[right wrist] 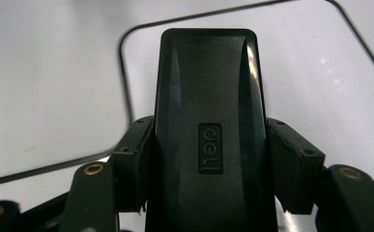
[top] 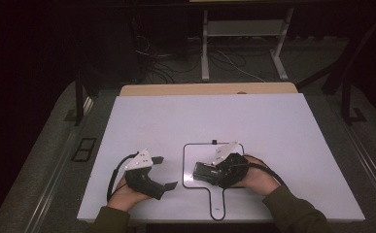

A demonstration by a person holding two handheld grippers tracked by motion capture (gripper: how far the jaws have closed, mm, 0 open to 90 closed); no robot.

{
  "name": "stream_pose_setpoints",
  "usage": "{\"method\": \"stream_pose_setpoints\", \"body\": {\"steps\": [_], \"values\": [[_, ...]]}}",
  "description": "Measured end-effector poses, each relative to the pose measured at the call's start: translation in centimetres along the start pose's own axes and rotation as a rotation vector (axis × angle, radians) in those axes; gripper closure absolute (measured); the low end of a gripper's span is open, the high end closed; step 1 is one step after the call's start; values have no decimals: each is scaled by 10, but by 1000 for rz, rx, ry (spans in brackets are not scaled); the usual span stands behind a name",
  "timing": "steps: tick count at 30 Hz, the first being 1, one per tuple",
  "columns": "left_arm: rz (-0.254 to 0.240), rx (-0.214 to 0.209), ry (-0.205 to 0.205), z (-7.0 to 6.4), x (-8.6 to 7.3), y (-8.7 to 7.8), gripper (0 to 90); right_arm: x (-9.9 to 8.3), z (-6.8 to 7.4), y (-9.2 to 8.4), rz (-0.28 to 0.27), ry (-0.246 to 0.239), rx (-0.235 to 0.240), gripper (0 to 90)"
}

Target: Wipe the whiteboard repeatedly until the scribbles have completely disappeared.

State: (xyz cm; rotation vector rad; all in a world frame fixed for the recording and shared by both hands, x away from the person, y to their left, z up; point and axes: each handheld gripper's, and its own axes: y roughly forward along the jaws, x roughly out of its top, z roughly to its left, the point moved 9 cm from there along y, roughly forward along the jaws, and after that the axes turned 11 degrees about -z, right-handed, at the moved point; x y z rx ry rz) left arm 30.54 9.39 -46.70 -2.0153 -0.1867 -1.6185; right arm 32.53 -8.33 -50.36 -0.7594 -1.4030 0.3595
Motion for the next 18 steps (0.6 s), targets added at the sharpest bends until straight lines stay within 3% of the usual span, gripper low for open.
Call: {"method": "stream_pose_setpoints", "body": {"steps": [5,8,18], "values": [[-1,0,-1,0,0,0,0,4,16,5,-5,-25,42,387],[-2,-2,0,0,0,1,0,5,16,6,-5,-36,39,388],[-2,1,-2,0,0,-1,0,-4,-17,-3,-6,30,-35,388]]}}
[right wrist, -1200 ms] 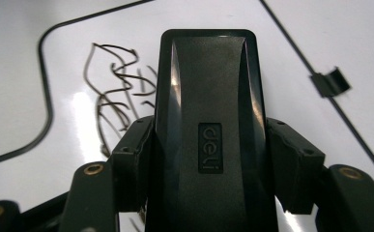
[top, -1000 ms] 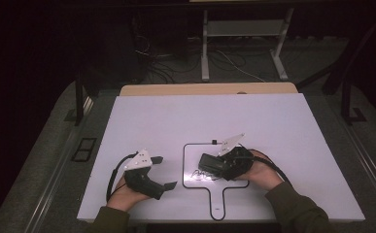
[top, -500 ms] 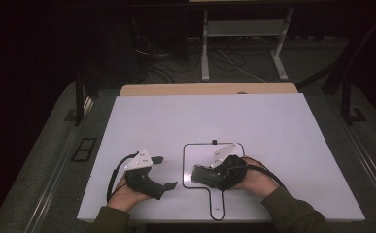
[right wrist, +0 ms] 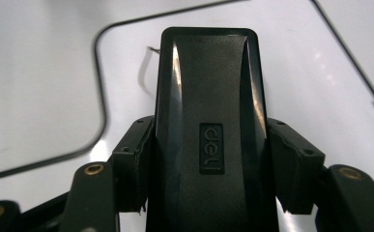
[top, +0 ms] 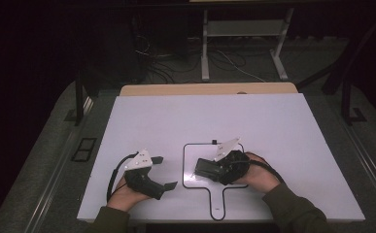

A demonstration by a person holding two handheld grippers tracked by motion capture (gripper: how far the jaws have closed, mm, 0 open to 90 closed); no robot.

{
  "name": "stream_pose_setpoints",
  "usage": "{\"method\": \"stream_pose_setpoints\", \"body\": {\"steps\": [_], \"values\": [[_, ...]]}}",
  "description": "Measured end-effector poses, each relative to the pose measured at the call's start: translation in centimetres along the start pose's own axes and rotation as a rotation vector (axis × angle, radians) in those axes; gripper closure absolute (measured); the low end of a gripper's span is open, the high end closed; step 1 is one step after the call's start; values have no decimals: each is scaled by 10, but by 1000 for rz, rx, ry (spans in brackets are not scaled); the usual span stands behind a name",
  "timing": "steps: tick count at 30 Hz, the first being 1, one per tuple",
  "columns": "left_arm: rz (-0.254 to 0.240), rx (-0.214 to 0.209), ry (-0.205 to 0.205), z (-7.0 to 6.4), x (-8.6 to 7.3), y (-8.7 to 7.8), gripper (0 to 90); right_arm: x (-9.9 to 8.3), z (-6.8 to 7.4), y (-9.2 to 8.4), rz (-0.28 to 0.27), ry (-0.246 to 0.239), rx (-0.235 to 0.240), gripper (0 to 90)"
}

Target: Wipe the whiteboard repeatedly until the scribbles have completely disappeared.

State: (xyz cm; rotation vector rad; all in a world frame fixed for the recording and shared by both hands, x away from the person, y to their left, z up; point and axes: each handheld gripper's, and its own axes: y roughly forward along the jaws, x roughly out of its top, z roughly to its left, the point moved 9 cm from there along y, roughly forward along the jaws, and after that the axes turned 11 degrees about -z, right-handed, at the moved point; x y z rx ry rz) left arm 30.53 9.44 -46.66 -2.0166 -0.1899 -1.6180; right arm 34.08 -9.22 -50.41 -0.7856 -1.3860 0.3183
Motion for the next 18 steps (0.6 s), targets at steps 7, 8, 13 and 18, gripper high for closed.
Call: {"method": "stream_pose_setpoints", "body": {"steps": [7,8,13,18], "values": [[-4,2,-1,0,0,-1,0,-8,-22,-9,4,54,-61,388],[-3,2,0,0,0,-1,0,-10,-25,-11,3,68,-70,388],[-3,2,-1,0,0,-1,0,-17,-41,-19,5,108,-109,388],[-3,2,0,0,0,-1,0,-18,-42,-20,7,103,-114,388]]}}
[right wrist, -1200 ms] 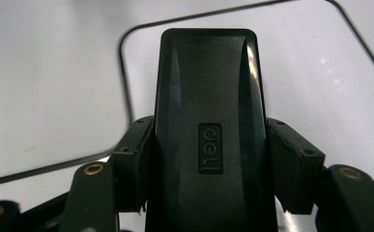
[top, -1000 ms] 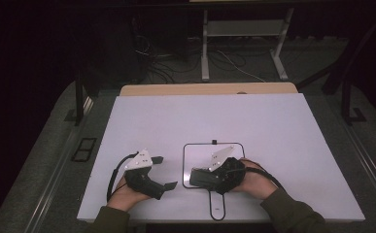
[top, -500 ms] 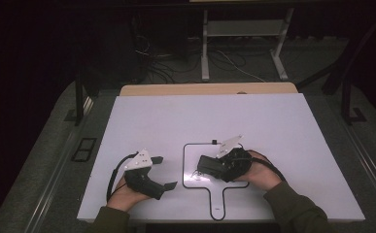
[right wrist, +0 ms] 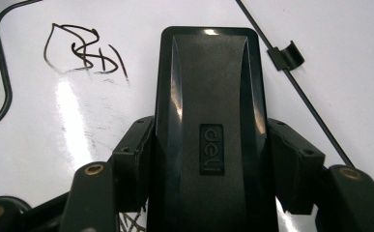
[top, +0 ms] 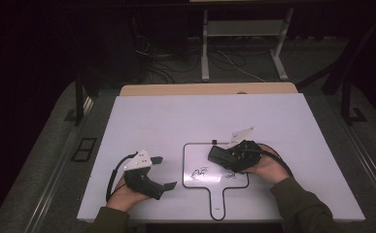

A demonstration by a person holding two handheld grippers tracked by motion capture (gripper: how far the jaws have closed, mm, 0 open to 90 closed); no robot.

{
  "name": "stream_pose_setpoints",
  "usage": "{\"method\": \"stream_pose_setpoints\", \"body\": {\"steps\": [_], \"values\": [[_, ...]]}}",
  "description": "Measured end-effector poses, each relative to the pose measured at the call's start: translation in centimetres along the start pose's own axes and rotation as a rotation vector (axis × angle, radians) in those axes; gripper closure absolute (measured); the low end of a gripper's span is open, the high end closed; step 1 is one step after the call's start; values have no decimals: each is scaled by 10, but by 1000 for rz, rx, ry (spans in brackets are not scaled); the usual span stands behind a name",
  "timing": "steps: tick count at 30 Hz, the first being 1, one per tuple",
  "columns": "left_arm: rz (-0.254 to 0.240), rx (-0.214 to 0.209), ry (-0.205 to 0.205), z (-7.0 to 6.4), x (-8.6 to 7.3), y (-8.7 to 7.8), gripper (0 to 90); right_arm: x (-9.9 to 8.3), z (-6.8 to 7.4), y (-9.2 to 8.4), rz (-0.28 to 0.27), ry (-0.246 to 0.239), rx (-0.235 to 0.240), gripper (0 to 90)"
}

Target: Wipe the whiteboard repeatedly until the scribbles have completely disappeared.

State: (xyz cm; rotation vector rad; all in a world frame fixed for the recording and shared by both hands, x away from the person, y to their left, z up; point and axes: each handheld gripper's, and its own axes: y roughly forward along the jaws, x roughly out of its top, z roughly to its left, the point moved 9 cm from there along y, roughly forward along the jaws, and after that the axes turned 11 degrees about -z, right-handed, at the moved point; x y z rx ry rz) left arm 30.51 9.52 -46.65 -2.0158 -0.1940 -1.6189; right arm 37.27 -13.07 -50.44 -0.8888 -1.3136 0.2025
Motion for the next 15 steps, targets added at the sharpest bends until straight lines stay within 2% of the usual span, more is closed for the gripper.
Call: {"method": "stream_pose_setpoints", "body": {"steps": [6,8,9,14,15], "values": [[0,1,0,0,0,0,0,5,15,5,6,-29,29,388],[1,0,0,0,0,0,0,8,24,8,10,-73,46,388],[2,0,1,0,0,0,0,8,24,8,10,-73,46,388],[0,1,-2,0,0,0,0,12,45,12,12,-100,95,388],[-1,0,-2,0,0,0,0,13,47,13,12,-127,99,388]]}}
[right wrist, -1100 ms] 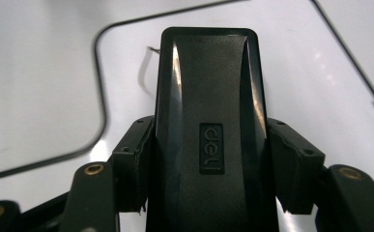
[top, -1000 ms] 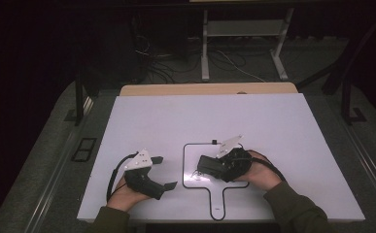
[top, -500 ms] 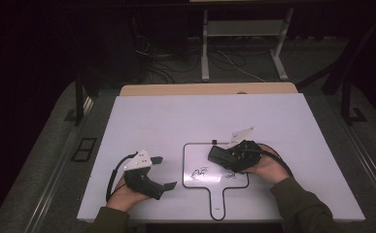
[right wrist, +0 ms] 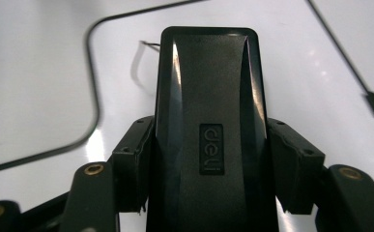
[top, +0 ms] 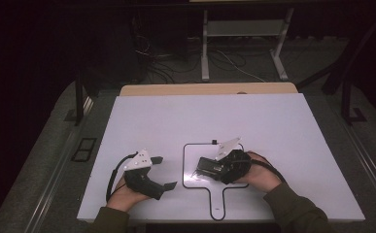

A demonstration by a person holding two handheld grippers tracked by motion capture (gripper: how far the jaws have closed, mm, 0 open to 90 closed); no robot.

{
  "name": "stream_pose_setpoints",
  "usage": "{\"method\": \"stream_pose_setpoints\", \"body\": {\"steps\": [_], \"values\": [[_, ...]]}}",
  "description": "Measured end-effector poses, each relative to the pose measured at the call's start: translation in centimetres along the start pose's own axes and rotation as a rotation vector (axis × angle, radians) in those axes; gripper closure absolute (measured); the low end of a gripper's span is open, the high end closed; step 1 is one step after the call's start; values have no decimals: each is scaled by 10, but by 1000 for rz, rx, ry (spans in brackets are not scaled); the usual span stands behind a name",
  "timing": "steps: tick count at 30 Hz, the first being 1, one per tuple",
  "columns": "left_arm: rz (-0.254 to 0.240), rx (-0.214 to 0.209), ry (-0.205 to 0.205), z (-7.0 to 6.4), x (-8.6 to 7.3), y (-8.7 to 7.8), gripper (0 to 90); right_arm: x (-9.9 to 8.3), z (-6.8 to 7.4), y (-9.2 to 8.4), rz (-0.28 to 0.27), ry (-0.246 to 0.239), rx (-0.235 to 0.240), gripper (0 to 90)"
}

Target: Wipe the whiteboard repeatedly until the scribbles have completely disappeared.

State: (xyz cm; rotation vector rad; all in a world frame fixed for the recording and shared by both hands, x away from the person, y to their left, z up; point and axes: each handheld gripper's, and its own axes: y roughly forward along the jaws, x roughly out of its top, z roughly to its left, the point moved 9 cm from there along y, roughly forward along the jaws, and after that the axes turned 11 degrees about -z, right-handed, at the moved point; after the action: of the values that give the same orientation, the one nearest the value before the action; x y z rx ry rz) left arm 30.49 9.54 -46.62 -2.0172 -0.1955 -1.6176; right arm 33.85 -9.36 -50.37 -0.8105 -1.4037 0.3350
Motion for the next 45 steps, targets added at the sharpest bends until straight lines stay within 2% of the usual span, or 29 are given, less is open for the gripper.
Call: {"method": "stream_pose_setpoints", "body": {"steps": [4,6,9,10,14,20,27,30,34,37,40,41,45], "values": [[2,0,1,0,0,0,0,4,17,3,3,-41,38,388],[1,0,2,0,0,0,0,5,24,3,6,-45,51,388],[1,-1,1,0,0,0,0,5,25,3,6,-45,53,388],[1,0,1,0,0,0,0,5,23,2,7,-27,47,388],[0,0,1,0,0,-1,0,-3,3,-5,17,0,-8,388],[0,0,0,0,0,0,0,-19,-24,-20,13,85,-65,388],[1,-1,2,0,0,0,0,-32,-46,-31,7,141,-119,388],[0,0,0,0,0,0,0,-36,-52,-35,5,171,-130,388],[0,-1,1,0,0,0,0,-36,-50,-35,6,174,-123,388],[0,0,0,0,0,0,0,-34,-44,-33,11,152,-110,388],[1,0,1,0,0,1,0,-31,-34,-31,16,116,-93,388],[1,0,2,0,0,1,0,-29,-28,-30,12,121,-79,388],[2,-1,2,-1,0,1,0,-25,-14,-26,20,66,-50,388]]}}
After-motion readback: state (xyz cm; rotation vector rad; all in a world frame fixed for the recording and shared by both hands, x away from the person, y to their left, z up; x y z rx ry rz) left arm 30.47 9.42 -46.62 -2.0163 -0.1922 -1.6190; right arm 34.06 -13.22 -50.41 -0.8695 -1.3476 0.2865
